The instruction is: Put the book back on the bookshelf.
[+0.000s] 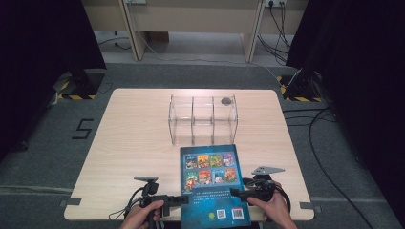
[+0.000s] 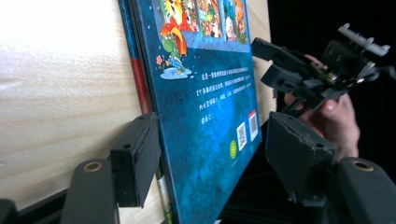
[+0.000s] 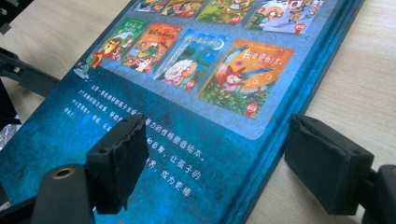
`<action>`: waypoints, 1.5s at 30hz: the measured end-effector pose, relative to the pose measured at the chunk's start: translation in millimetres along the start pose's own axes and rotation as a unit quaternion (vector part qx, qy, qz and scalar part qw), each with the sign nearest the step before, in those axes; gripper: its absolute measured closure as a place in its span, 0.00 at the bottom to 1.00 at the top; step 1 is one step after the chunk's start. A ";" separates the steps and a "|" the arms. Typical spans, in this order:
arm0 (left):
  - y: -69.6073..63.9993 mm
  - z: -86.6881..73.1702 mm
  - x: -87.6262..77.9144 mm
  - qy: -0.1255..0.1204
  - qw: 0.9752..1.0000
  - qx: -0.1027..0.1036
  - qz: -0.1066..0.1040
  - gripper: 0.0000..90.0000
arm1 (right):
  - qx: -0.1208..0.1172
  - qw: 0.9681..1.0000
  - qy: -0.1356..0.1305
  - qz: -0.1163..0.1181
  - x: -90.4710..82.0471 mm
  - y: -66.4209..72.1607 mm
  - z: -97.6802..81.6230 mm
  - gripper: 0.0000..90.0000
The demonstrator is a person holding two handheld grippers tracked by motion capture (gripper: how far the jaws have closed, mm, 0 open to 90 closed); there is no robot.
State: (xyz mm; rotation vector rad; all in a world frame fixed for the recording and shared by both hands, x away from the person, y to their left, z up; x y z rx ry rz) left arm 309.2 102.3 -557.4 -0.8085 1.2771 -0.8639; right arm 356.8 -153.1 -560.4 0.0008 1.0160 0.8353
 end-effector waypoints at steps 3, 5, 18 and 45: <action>1.6 2.9 0.5 -0.006 1.000 -0.015 -0.009 0.38 | 0.004 1.000 0.003 0.001 0.0 0.9 0.0 0.23; 2.2 5.7 2.6 -0.003 1.000 -0.021 -0.015 0.41 | 0.002 1.000 0.004 0.001 0.2 1.0 0.1 0.22; 4.1 8.7 1.8 0.005 0.999 0.038 0.014 0.60 | 0.005 1.000 0.007 -0.005 -0.4 0.1 0.4 0.22; 10.3 6.7 2.8 -0.003 0.956 0.270 0.112 0.78 | 0.014 1.000 0.004 0.009 -3.2 -2.7 -0.4 0.22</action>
Point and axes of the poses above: each handheld gripper's, and its own axes: x roughly forward along the jaws, z roughly out of its top, y roughly to its left, the point moved 8 cm from there along x, roughly forward along the jaws, and after that the axes turned 9 degrees about y, right-handed, at the moved point
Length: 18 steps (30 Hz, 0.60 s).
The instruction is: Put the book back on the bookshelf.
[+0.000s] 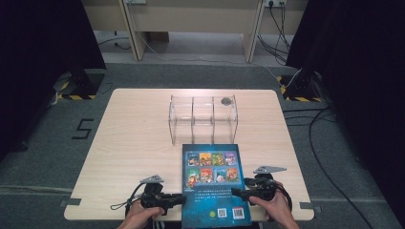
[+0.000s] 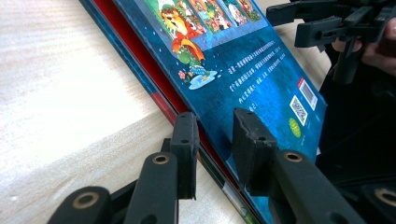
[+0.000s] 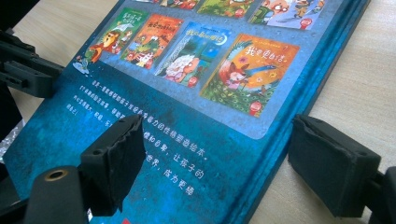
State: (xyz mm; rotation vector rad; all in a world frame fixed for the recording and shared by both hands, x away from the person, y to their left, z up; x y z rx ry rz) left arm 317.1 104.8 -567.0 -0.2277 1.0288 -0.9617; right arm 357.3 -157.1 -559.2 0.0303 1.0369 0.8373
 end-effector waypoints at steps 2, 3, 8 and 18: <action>-0.6 -0.3 0.0 -0.006 1.000 0.004 0.003 0.78 | 0.003 1.000 0.000 0.004 -0.7 -0.5 -0.4 0.22; -0.8 -0.1 -0.1 -0.009 1.000 0.009 0.007 0.78 | 0.003 1.000 0.000 0.004 -0.7 -0.5 -0.4 0.22; -3.8 1.5 -1.1 -0.023 0.998 0.039 0.031 0.78 | 0.013 1.000 0.000 0.013 -3.9 -2.2 -2.4 0.22; -15.2 8.6 -5.5 -0.060 0.989 0.107 0.081 0.78 | -0.011 0.999 0.013 0.048 -3.6 5.7 -9.3 0.34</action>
Point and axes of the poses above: each handheld gripper's, and its own axes: x roughly forward along the jaws, z roughly out of its top, y roughly to its left, the point moved 8 cm from there along x, roughly forward along the jaws, and after that the axes turned 9 degrees about y, right-handed, at the moved point
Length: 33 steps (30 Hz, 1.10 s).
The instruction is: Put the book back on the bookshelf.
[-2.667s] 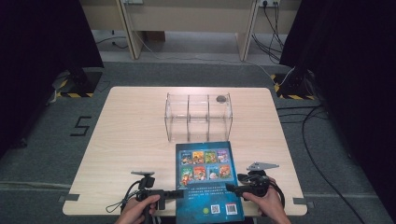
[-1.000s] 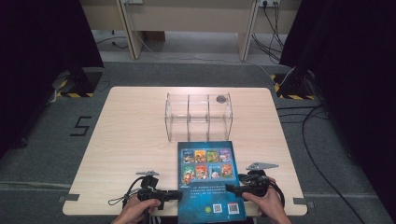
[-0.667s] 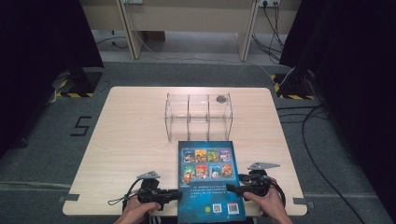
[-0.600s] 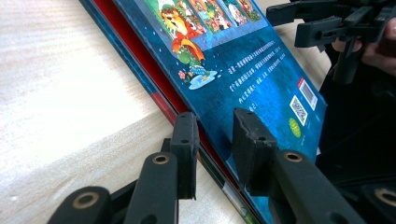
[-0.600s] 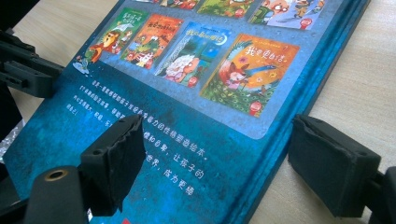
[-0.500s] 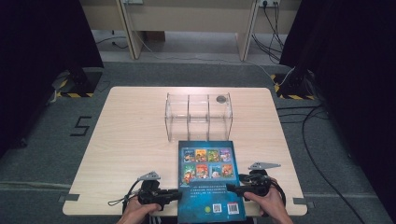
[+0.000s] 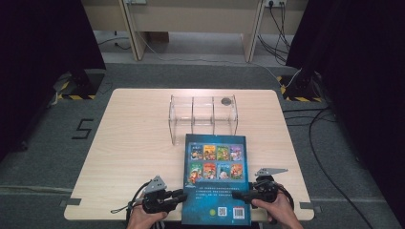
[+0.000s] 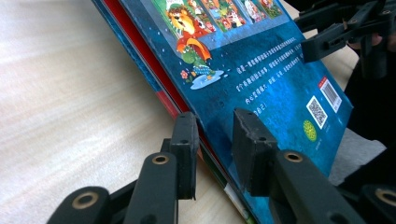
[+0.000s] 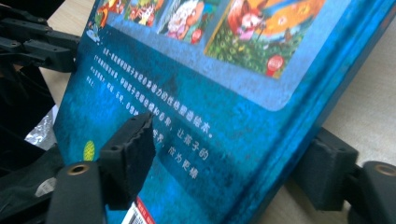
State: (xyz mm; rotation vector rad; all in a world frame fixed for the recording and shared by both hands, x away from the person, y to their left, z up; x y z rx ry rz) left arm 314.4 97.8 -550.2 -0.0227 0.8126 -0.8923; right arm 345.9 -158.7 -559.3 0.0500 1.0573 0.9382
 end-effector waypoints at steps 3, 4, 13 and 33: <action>-2.0 2.7 -1.2 -0.009 1.000 0.014 0.011 0.78 | 0.009 0.999 -0.001 0.030 -1.7 3.1 -5.5 0.37; -2.9 4.0 -1.8 -0.012 1.000 0.021 0.013 0.78 | 0.008 0.999 -0.001 0.034 -2.1 3.9 -7.3 0.39; -5.0 7.4 -3.4 -0.021 0.999 0.041 0.022 0.78 | -0.004 0.997 0.009 0.075 0.5 11.1 -13.5 0.49; 3.5 30.3 -22.4 -0.099 0.986 0.107 0.082 0.81 | -0.178 0.978 -0.088 -0.068 -21.3 30.8 20.8 0.57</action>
Point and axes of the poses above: each handheld gripper's, and its own axes: x roughly forward along the jaws, z roughly out of its top, y roughly to its left, the point moved 8 cm from there along x, roughly forward along the jaws, and after that the axes turned 9 degrees about y, right-handed, at the moved point
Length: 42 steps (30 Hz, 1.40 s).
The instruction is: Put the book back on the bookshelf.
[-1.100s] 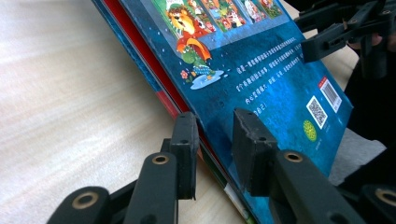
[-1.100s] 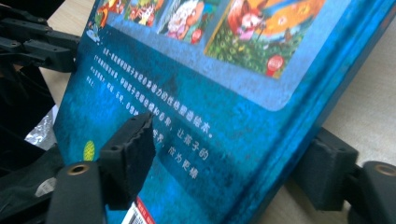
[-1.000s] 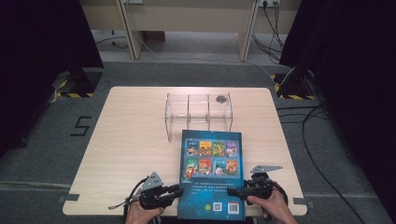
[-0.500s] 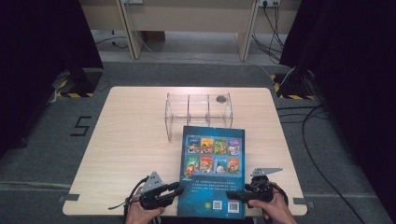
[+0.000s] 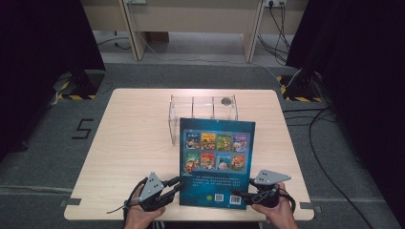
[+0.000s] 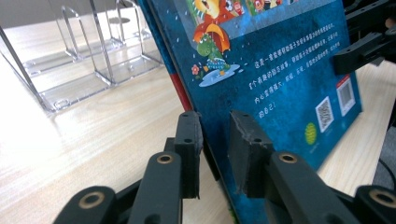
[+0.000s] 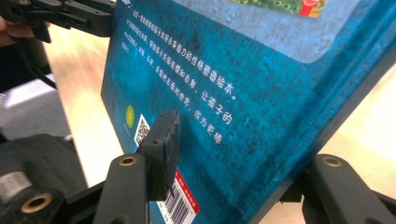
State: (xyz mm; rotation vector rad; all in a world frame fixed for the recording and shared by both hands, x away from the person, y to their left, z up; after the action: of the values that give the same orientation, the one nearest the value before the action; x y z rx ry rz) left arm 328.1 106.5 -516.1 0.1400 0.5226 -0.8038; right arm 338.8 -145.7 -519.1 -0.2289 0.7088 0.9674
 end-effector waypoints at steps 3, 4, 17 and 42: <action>-1.7 1.9 -1.1 -0.008 1.000 0.002 -0.003 0.79 | -0.030 0.999 -0.011 -0.022 -3.5 -0.6 4.1 0.57; -2.0 2.4 -1.4 -0.012 1.000 -0.001 -0.006 0.78 | -0.041 0.999 -0.015 -0.026 -4.8 -0.8 5.3 0.58; -10.0 -0.2 -0.2 -0.017 0.999 -0.010 -0.038 0.73 | -0.189 0.977 0.011 -0.097 -2.9 9.2 1.3 0.74; 23.0 -0.4 5.6 -0.015 0.996 -0.087 0.005 0.45 | -0.107 0.991 -0.082 -0.001 -23.7 24.5 9.6 0.92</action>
State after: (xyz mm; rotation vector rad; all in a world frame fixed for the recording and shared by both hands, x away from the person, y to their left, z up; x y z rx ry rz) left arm 347.7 119.0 -520.9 -0.0292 0.5603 -0.7459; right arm 314.4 -143.2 -493.5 -0.3349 0.4544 1.0483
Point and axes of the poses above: each handheld gripper's, and its own axes: x roughly forward along the jaws, z roughly out of its top, y roughly to its left, the point moved 8 cm from there along x, roughly forward along the jaws, and after that the axes turned 9 degrees about y, right-handed, at the moved point
